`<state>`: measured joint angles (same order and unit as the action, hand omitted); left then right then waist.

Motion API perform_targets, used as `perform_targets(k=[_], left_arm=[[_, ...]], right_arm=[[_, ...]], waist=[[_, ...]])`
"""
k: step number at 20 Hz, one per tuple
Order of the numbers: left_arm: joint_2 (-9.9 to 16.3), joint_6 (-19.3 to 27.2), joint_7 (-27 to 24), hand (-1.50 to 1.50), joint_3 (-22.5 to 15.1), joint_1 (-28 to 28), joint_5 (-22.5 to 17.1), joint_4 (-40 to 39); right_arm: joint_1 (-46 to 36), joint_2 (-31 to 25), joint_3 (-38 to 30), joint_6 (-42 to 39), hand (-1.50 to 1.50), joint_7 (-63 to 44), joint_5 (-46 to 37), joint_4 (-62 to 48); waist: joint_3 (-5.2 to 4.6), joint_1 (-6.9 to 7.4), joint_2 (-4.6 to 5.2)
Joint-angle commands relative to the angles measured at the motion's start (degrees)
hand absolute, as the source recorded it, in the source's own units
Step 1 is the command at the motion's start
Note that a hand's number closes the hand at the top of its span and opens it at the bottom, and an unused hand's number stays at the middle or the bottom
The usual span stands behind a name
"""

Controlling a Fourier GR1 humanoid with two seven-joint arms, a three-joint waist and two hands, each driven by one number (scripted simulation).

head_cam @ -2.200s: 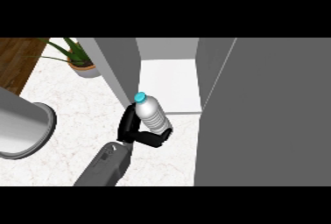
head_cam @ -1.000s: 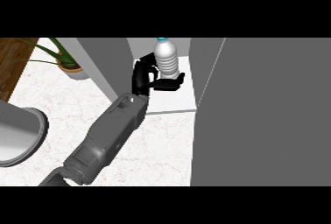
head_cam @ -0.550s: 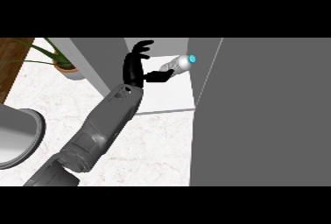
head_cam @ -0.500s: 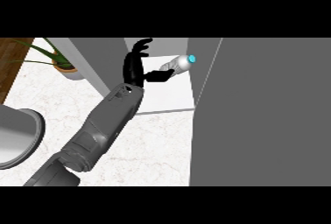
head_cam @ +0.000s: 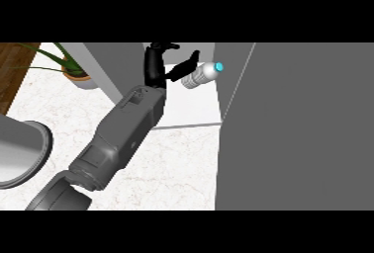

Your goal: Pick up the bottled water, place it into the cabinet and close the cabinet

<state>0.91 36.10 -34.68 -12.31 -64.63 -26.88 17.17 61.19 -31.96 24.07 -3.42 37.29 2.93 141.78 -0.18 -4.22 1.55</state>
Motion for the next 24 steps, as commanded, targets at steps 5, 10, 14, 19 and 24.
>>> perform_targets(k=[5,10,14,19,24], left_arm=[[-0.89,-12.25,-5.06,1.5,1.16,2.13,-5.39,3.78],[-0.91,-11.75,-3.68,1.5,-3.13,4.95,-8.94,8.85],[-0.91,-17.34,0.16,1.5,-8.79,9.75,-12.57,15.86],[-0.91,-22.97,0.36,-1.5,-17.01,19.89,-18.37,26.91],[-0.91,-25.35,2.77,-1.5,-22.04,31.48,-17.92,38.89]], right_arm=[[0.52,0.34,3.11,0.4,-1.5,-5.78,1.18,7.86],[0.98,0.97,5.66,2.02,-1.5,-6.53,-2.51,9.07],[0.24,-0.18,3.99,2.35,-1.5,-7.41,-2.17,8.24],[-0.39,0.49,5.92,3.62,-1.5,-6.46,-3.87,7.48],[2.49,0.13,7.56,5.49,-1.5,-6.81,-4.59,9.37]], waist=[[0.06,1.01,-0.8],[0.08,1.47,-1.56],[0.09,2.14,-1.82],[0.03,2.23,-2.07],[0.03,4.86,-2.64]])
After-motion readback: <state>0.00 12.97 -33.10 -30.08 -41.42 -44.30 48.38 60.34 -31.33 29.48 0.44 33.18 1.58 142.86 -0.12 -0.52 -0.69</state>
